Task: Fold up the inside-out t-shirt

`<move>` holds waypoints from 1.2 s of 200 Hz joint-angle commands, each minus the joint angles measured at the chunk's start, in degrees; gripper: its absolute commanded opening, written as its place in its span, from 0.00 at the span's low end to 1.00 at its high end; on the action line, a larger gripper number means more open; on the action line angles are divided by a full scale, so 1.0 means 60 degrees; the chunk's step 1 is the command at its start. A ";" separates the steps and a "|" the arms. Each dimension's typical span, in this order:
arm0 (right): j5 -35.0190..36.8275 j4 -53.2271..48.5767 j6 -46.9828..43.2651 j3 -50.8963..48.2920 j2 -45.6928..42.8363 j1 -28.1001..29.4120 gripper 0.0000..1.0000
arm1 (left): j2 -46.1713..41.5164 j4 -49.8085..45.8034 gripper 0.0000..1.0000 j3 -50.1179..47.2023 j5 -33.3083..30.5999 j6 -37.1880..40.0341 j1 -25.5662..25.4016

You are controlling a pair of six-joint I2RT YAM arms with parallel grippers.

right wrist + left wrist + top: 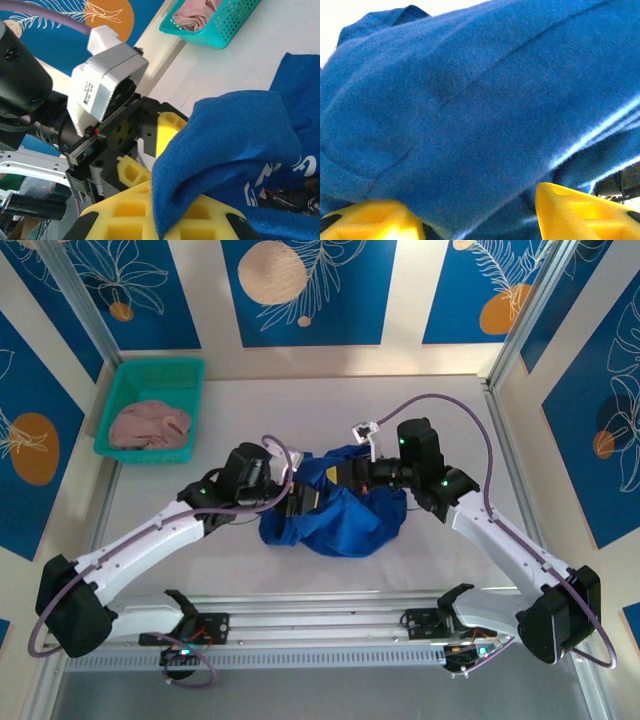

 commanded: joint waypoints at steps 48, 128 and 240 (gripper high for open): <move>0.1438 -0.1681 -0.0966 0.0422 -0.0420 -0.0163 0.00 | -0.0341 0.2285 0.00 -0.0275 0.1581 -0.1394 0.0286; 0.6632 -0.5861 -0.3081 0.2829 -0.0369 0.0526 0.41 | -0.1312 0.4006 0.00 -0.0271 0.3096 -0.4546 0.1247; 0.5061 -0.4027 -0.2322 0.1235 -0.1757 0.2371 0.39 | -0.1055 0.3494 0.00 -0.0154 0.2867 -0.4184 0.1173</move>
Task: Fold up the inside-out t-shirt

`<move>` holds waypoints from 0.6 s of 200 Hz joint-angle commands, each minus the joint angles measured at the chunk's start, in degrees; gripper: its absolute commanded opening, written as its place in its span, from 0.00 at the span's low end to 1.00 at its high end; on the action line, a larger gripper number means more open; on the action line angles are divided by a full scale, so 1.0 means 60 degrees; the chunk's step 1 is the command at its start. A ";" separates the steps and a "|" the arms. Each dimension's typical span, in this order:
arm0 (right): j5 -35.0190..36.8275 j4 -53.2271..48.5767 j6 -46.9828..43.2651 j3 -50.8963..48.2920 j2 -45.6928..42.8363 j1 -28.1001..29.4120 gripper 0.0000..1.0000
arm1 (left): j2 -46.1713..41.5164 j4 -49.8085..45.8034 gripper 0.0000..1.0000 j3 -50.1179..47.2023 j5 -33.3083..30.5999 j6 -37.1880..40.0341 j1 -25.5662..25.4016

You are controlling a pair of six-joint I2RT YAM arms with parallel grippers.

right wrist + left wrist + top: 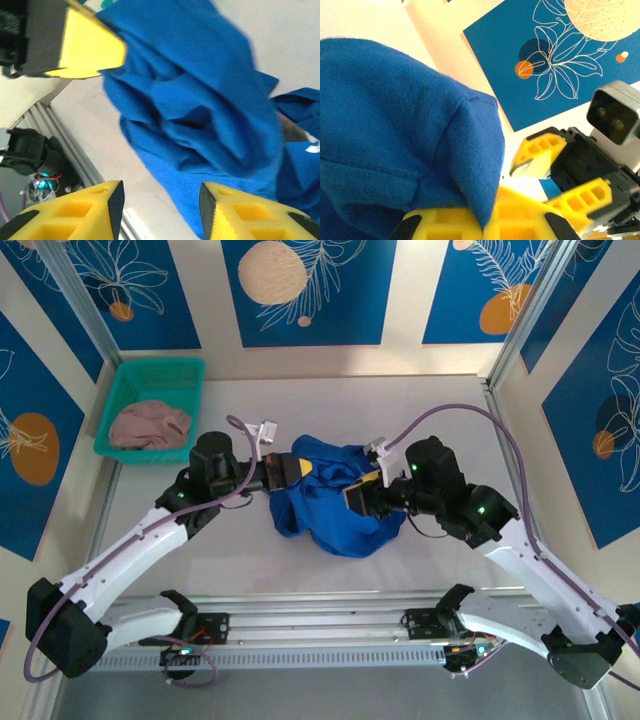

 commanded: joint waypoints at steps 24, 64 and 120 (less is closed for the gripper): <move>0.0899 0.0707 0.0706 0.0158 0.0939 0.0362 0.41 | -0.0012 0.0113 0.00 0.0315 0.0074 0.0213 -0.0062; 0.0681 0.1401 0.1332 0.0173 0.1719 0.0151 0.46 | -0.0053 0.0038 0.00 0.0359 0.0164 0.0323 -0.0073; 0.0713 0.1730 0.1537 0.0145 0.2172 0.0005 0.47 | -0.0073 0.0075 0.00 0.0345 0.0334 0.0404 -0.0091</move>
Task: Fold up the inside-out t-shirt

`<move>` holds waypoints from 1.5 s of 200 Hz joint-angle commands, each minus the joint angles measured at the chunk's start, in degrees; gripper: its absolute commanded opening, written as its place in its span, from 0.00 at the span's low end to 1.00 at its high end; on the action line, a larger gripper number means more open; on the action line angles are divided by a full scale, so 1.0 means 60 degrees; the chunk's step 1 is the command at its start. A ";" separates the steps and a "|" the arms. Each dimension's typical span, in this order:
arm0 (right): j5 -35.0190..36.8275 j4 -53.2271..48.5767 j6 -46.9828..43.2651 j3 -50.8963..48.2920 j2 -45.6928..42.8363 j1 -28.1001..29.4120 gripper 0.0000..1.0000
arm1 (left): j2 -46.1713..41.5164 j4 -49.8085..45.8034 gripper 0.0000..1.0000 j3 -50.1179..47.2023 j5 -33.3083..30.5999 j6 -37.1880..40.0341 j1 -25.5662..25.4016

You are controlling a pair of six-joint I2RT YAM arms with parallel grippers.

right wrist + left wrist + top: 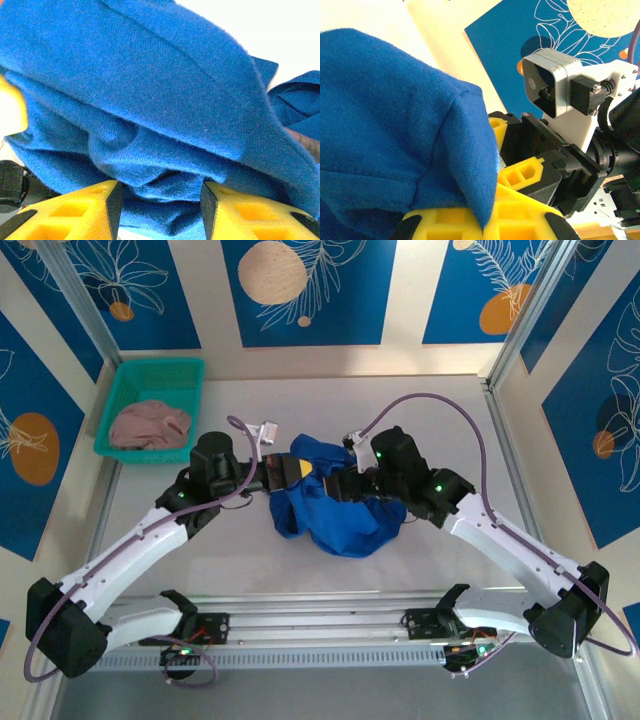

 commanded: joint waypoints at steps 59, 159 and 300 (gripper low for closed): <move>0.0064 0.0611 0.0211 0.0237 0.0534 -0.0172 0.13 | -0.0167 0.0106 0.00 0.0330 0.0430 0.0394 -0.0094; -0.6633 0.2122 0.0682 -0.1305 -0.2417 -0.3224 0.00 | -0.0226 -0.0208 0.00 0.0069 -0.0353 0.0479 0.0854; -0.7645 0.4331 0.2285 -0.1836 -0.1776 -0.4034 0.00 | -0.0915 -0.4124 0.45 0.1135 -0.3471 0.4379 -0.0063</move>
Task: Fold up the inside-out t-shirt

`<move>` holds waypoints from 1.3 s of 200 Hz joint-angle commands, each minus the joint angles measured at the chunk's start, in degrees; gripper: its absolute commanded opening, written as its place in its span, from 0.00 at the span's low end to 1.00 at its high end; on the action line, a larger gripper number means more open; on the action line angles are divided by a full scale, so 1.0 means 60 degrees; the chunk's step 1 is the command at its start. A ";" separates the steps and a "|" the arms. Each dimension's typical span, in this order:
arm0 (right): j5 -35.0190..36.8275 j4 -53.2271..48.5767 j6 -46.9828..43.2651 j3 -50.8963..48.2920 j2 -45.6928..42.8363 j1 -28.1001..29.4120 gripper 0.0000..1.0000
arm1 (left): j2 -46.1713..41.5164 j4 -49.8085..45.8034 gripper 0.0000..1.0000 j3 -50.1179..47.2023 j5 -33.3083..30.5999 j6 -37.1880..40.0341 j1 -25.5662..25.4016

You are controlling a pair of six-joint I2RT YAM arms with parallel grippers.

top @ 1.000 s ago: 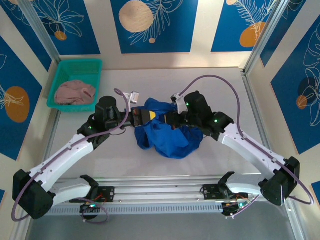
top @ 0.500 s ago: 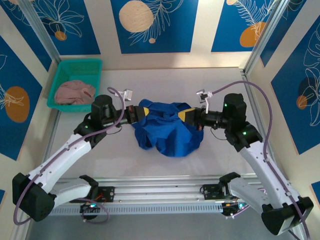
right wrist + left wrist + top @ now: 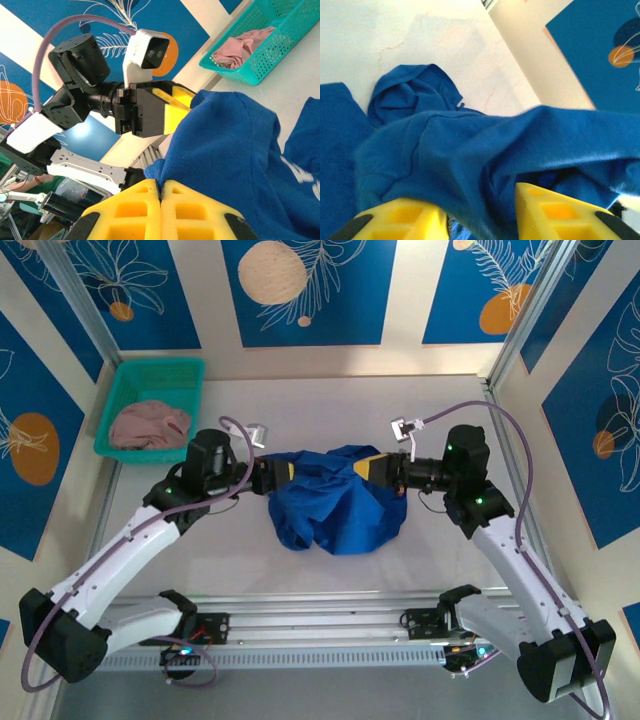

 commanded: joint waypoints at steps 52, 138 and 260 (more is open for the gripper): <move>0.0234 -0.0154 0.0074 0.0479 0.0326 -0.0007 0.00 | -0.0807 -0.0216 0.55 0.0539 -0.0186 0.2225 -0.1718; 0.0307 -0.0119 0.0082 0.0267 0.0188 0.0021 0.00 | 0.1149 -0.0244 0.55 0.1839 -0.1014 0.2367 -0.2583; 0.0434 -0.0405 -0.0212 0.0125 -0.0001 0.0035 0.00 | 0.1826 0.0642 0.09 0.2147 -0.0857 0.1949 -0.2225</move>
